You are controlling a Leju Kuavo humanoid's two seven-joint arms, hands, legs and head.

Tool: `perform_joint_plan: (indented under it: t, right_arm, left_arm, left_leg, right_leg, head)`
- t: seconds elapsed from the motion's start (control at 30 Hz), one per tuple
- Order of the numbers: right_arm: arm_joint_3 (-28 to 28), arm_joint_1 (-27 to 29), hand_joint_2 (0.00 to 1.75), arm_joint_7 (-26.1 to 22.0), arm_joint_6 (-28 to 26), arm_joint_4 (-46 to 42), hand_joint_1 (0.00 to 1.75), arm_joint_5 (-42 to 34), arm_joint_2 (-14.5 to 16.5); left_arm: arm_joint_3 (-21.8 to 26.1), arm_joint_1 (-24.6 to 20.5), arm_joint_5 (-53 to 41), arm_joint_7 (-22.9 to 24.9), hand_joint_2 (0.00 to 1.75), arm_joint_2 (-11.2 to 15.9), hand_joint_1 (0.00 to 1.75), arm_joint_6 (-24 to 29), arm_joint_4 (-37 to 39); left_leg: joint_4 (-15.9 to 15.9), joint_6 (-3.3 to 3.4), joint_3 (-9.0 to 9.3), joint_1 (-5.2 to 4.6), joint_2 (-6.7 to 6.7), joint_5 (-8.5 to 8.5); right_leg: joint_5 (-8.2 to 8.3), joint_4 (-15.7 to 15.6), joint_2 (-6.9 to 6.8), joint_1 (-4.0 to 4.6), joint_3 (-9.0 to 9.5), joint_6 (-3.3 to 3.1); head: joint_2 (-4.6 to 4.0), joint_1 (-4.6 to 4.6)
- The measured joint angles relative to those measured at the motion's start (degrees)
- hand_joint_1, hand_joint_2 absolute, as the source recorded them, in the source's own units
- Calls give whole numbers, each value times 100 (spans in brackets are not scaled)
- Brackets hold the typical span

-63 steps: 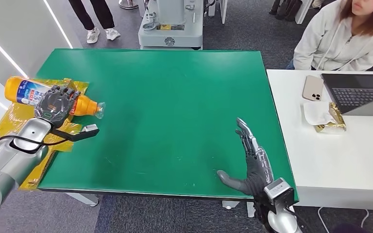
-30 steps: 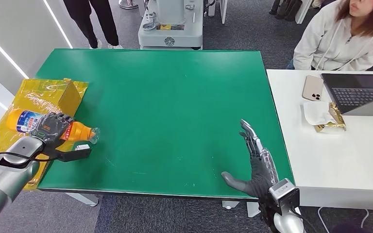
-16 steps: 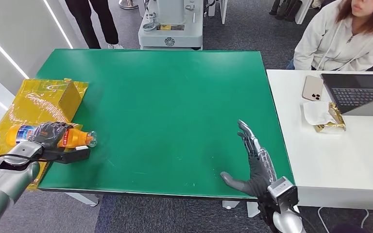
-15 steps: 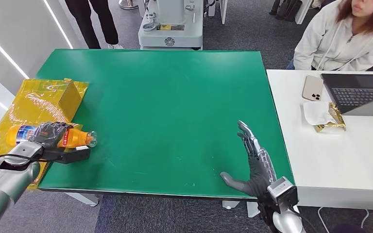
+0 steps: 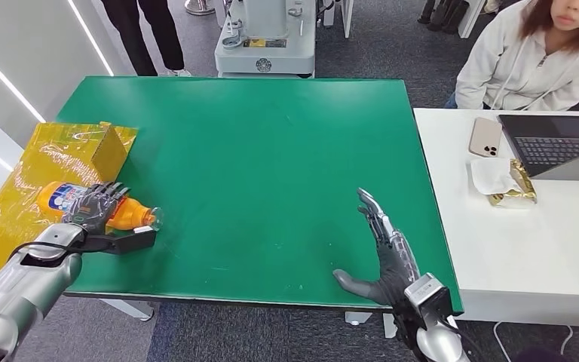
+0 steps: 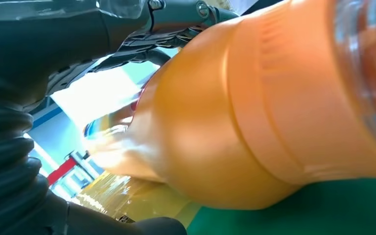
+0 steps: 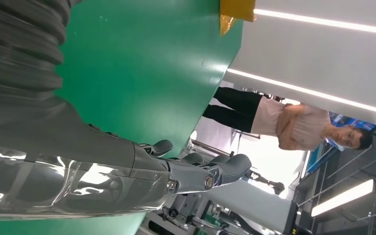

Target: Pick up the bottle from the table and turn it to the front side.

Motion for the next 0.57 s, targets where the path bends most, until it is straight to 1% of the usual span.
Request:
perform_joint_plan:
  t: [0.23,0.57]
  right_arm:
    - [2,-50,175,3,76,109,0,2,6]
    - [2,-55,175,-58,82,272,0,-1,6]
  left_arm:
    - [67,7,-10,76,175,-60,0,11,18]
    - [170,65,26,53,175,-68,0,62,22]
  left_leg:
    - [-1,0,0,0,0,0]
    - [-1,0,2,0,-1,0]
  right_leg:
    - [0,0,0,0,1,0]
    - [0,0,-1,0,2,0]
  head:
    - [0,0]
    - [0,0]
